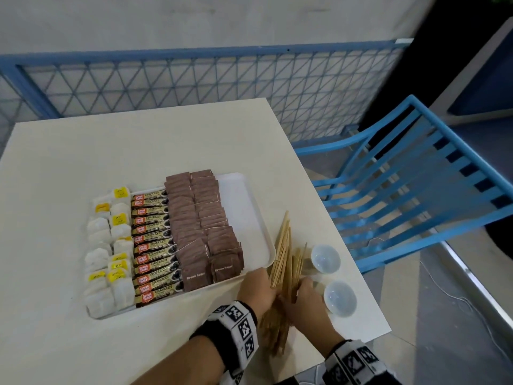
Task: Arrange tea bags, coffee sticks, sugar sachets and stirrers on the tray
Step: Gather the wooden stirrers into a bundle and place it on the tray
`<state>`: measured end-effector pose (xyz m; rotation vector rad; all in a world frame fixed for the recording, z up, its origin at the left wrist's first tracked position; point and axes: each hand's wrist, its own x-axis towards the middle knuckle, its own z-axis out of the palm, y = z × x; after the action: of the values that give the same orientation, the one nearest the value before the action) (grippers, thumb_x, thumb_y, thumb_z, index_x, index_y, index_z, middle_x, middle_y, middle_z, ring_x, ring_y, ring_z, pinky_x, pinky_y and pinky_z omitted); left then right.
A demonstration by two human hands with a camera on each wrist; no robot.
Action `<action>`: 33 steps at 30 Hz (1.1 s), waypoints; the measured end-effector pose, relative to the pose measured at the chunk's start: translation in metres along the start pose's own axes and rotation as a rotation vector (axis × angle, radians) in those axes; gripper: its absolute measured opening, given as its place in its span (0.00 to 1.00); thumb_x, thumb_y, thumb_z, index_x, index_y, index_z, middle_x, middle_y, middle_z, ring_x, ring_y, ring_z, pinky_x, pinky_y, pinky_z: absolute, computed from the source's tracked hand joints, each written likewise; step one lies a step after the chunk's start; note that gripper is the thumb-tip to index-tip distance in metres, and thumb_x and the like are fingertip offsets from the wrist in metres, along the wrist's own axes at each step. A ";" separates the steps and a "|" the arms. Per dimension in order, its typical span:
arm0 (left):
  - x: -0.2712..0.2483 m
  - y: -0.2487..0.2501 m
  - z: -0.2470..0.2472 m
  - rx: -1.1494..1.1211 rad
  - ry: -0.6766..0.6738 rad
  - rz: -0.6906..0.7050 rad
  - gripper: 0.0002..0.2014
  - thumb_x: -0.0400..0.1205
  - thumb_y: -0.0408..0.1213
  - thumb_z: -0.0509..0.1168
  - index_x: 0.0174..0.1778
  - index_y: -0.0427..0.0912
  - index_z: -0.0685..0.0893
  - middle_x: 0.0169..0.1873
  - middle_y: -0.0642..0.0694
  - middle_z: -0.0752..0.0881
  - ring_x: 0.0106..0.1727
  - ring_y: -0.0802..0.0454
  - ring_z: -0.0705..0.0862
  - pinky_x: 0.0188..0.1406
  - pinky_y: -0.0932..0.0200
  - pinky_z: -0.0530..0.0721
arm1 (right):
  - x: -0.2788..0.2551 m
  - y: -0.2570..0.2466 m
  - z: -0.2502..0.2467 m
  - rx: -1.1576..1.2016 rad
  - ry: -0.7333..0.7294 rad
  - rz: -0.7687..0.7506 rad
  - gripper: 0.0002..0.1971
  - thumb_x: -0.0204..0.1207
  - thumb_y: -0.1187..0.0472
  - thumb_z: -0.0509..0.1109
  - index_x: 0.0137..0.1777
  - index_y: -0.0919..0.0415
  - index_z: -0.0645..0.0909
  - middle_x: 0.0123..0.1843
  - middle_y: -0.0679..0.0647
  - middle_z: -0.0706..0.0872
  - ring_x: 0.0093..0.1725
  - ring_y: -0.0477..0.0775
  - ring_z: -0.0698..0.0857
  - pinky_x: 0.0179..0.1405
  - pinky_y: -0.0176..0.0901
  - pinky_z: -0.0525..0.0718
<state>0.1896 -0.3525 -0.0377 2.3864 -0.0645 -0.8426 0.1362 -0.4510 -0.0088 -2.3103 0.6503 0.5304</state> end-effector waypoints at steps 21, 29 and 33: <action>-0.011 0.003 -0.022 0.058 -0.136 0.031 0.13 0.85 0.31 0.52 0.66 0.33 0.69 0.61 0.34 0.80 0.60 0.39 0.80 0.45 0.57 0.72 | 0.004 -0.005 -0.016 0.521 -0.366 0.217 0.13 0.81 0.68 0.55 0.42 0.70 0.80 0.37 0.63 0.83 0.34 0.57 0.83 0.29 0.39 0.85; -0.018 0.004 -0.027 -0.142 -0.171 0.001 0.20 0.86 0.39 0.46 0.72 0.36 0.69 0.56 0.40 0.79 0.52 0.46 0.76 0.49 0.57 0.71 | -0.005 -0.007 -0.030 0.634 -0.375 0.295 0.14 0.82 0.68 0.53 0.37 0.67 0.75 0.27 0.57 0.76 0.24 0.50 0.75 0.23 0.38 0.80; -0.023 0.004 -0.034 -0.153 -0.191 0.008 0.24 0.88 0.49 0.47 0.74 0.37 0.68 0.66 0.37 0.78 0.63 0.44 0.77 0.60 0.54 0.73 | -0.013 -0.010 -0.037 0.663 -0.375 0.262 0.16 0.84 0.65 0.54 0.36 0.66 0.76 0.26 0.55 0.76 0.26 0.50 0.75 0.26 0.40 0.80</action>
<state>0.1919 -0.3325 -0.0021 2.1579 -0.0823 -1.0316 0.1393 -0.4662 0.0289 -1.4700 0.7988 0.7167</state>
